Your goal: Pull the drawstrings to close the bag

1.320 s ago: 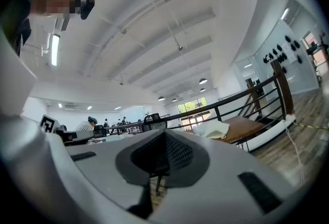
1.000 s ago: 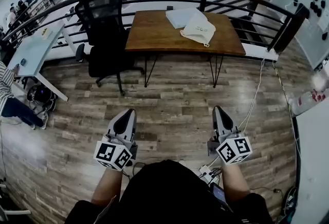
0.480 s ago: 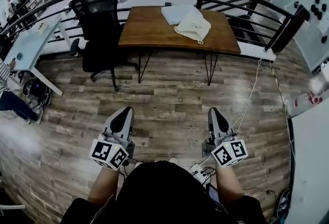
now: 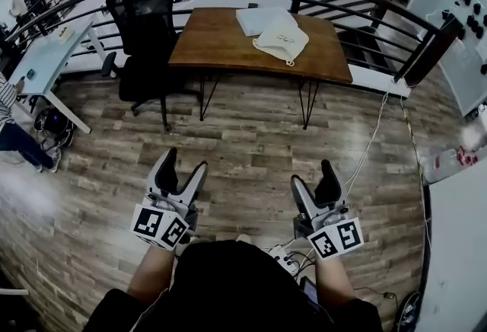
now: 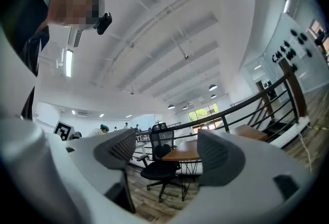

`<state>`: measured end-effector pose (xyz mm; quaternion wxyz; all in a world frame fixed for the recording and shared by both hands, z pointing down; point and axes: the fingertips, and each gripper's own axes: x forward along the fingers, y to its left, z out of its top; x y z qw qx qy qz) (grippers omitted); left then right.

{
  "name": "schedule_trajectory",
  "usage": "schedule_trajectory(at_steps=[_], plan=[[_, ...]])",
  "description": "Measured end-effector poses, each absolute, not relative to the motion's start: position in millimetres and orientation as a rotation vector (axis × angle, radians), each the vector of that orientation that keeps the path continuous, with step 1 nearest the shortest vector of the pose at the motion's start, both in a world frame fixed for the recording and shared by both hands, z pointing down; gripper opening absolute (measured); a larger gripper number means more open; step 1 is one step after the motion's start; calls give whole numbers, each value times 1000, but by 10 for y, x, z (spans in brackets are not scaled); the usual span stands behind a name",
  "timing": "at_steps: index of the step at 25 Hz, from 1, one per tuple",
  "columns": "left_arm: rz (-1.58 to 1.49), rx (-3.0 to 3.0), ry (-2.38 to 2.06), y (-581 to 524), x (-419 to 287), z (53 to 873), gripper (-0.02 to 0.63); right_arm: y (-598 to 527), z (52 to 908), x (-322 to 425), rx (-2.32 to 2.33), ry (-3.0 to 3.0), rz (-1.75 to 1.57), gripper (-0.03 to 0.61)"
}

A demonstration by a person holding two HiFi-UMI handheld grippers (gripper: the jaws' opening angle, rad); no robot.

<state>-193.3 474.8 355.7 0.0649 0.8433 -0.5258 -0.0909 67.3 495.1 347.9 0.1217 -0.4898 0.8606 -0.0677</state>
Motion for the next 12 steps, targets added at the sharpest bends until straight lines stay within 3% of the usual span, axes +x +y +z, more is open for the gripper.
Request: schedule_trajectory(at_steps=[12], plan=[[-165, 2562, -1568, 4638, -1524, 3564, 322, 4948, 3550, 1128, -1476, 2420, -267, 282]])
